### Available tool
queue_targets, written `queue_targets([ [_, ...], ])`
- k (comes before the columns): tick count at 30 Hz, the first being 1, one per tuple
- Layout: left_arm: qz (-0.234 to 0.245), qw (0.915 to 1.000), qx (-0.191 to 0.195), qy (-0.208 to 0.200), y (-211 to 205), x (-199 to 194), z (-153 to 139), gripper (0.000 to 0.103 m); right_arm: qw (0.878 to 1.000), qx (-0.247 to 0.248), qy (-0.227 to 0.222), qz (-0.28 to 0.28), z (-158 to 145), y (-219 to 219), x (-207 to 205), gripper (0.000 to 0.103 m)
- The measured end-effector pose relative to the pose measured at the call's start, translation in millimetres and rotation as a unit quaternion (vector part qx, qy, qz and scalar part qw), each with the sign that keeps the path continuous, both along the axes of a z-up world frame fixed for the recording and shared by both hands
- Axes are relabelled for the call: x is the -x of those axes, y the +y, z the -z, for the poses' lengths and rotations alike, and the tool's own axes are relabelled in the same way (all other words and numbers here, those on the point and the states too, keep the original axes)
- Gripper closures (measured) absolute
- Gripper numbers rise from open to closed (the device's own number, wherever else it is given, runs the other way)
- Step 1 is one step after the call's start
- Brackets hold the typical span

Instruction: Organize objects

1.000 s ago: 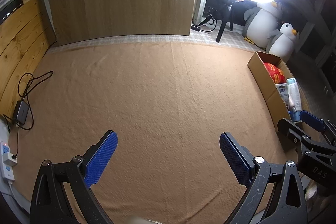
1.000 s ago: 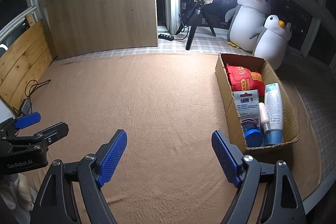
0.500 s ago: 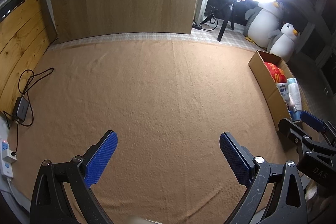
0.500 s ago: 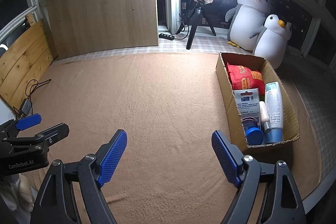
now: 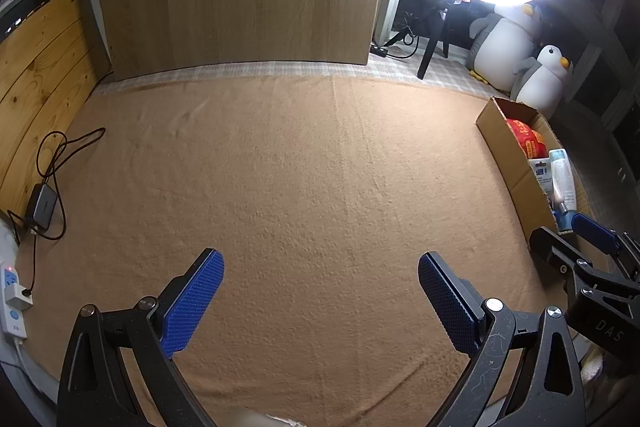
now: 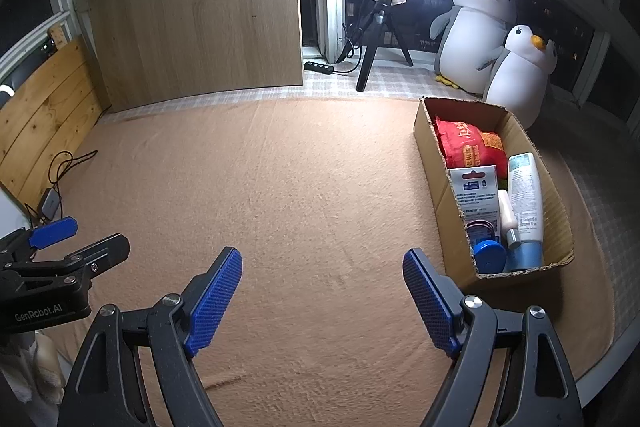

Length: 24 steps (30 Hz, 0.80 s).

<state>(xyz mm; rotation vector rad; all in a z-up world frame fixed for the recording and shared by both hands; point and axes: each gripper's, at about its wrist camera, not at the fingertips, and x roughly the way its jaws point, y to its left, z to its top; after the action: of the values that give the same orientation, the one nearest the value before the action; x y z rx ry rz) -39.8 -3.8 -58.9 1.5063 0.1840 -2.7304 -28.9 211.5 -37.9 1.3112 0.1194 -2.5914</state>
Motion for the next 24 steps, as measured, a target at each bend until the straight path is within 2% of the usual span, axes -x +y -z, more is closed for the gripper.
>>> queue_targets([
  [24,0.001,1.0000,0.000,0.000,-2.1,0.4,1.4,0.003,1.000,0.002,-0.004,0.000,3.8,-1.4,1.5,0.023],
])
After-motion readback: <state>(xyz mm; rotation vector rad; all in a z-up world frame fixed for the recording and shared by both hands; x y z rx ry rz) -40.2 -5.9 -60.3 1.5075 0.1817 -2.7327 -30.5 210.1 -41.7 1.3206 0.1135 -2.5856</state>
